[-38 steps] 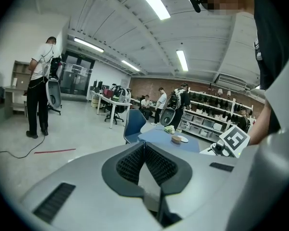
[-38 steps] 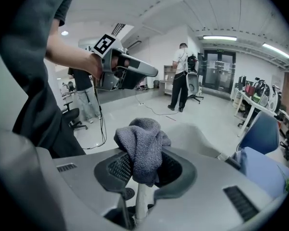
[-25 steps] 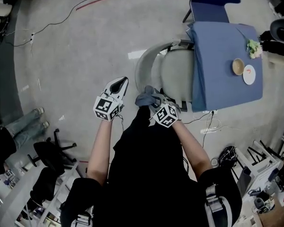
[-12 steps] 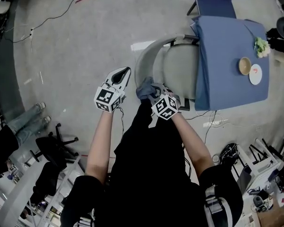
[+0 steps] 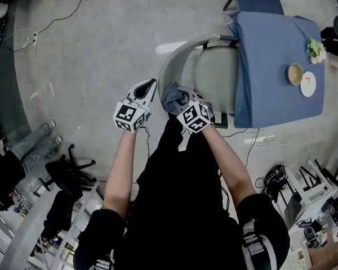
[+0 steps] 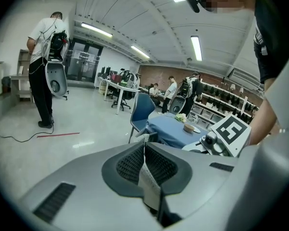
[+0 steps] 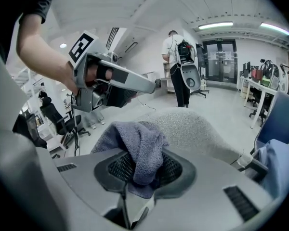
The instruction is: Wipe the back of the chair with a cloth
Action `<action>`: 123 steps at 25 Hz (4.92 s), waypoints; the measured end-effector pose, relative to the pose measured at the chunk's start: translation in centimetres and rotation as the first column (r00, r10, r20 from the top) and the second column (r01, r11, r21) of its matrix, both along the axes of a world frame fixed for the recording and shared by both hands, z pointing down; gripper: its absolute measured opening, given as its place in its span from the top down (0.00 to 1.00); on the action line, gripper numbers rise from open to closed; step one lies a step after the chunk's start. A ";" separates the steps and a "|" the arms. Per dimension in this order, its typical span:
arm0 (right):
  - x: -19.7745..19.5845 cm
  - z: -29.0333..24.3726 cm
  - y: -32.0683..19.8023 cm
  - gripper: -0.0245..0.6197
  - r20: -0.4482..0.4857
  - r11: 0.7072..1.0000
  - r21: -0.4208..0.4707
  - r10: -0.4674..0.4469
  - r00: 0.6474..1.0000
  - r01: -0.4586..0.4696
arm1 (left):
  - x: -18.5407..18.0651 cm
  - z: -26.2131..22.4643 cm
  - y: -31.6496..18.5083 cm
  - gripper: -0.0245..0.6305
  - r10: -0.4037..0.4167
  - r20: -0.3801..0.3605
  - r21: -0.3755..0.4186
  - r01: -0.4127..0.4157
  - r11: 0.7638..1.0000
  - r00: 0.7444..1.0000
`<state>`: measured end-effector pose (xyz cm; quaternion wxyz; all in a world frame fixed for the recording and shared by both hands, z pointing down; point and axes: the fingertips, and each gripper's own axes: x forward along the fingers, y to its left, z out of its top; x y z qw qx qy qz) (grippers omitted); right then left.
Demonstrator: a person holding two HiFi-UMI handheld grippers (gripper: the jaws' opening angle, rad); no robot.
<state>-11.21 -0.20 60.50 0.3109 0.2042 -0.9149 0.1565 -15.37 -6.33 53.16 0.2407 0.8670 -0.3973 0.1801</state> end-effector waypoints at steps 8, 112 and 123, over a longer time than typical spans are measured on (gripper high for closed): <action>0.2 0.6 -1.7 0.77 0.032 0.998 -0.026 0.054 0.998 -0.053 | 0.8 2.0 -0.4 0.92 0.002 0.010 -0.016 -0.002 1.000 1.000; 1.8 13.3 -2.7 0.78 -0.209 0.973 -0.014 -0.226 0.951 0.228 | 1.6 4.7 -0.2 0.92 0.027 0.007 -0.009 -0.027 1.000 1.000; 2.1 13.9 2.0 0.78 -0.182 0.957 -0.079 -0.289 0.940 0.279 | 1.7 4.7 -0.3 0.92 0.022 0.007 -0.009 -0.022 1.000 1.000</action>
